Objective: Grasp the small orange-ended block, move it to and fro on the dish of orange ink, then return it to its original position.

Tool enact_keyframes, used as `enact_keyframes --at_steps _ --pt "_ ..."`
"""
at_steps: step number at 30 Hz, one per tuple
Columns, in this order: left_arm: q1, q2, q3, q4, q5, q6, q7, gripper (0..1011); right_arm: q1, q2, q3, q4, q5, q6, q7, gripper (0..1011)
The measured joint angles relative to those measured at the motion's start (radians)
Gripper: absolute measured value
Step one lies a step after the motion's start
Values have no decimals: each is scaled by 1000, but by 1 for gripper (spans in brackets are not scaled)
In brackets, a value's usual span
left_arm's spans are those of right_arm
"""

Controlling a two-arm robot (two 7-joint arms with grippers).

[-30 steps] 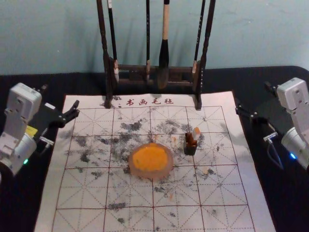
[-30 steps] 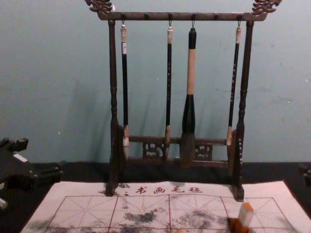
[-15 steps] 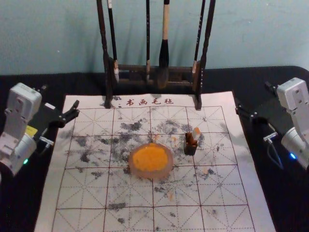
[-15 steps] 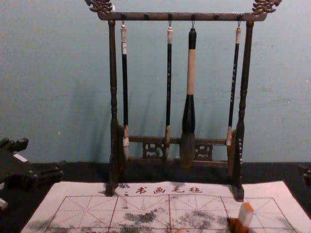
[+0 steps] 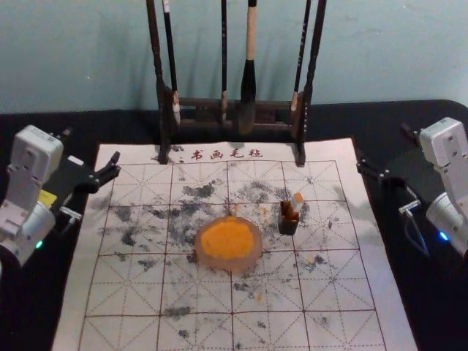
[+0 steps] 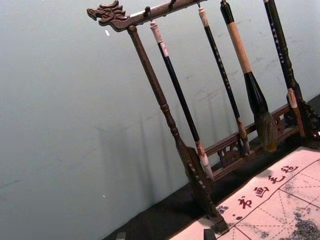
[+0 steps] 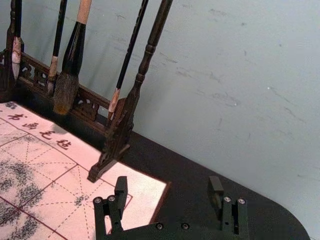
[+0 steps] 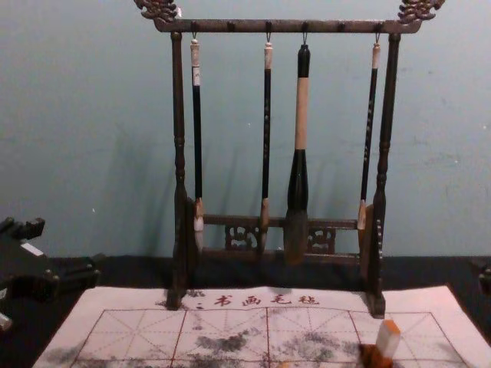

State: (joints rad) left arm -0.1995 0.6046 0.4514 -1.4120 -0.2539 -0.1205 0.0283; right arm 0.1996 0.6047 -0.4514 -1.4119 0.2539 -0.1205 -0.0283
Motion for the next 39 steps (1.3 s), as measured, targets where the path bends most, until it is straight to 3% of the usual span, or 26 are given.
enact_keyframes --at_steps 8,13,19,26,34,39 --pt "0 0 0 0 0 0 0 1001 -3 -1 3 -2 0 1 1 1000" --pt "0 0 0 0 0 0 0 1001 -35 -7 17 -35 18 29 16 1000" --pt "0 0 0 0 0 0 0 1001 -117 -13 34 -131 79 105 54 1000" --pt "0 0 0 0 0 0 0 1001 -177 -25 31 -204 149 181 126 1000" --pt "0 0 0 0 0 0 0 1001 -176 -61 1 -227 180 233 221 1000" --pt "0 0 0 0 0 0 0 1001 -151 -102 -4 -208 166 263 207 1000"
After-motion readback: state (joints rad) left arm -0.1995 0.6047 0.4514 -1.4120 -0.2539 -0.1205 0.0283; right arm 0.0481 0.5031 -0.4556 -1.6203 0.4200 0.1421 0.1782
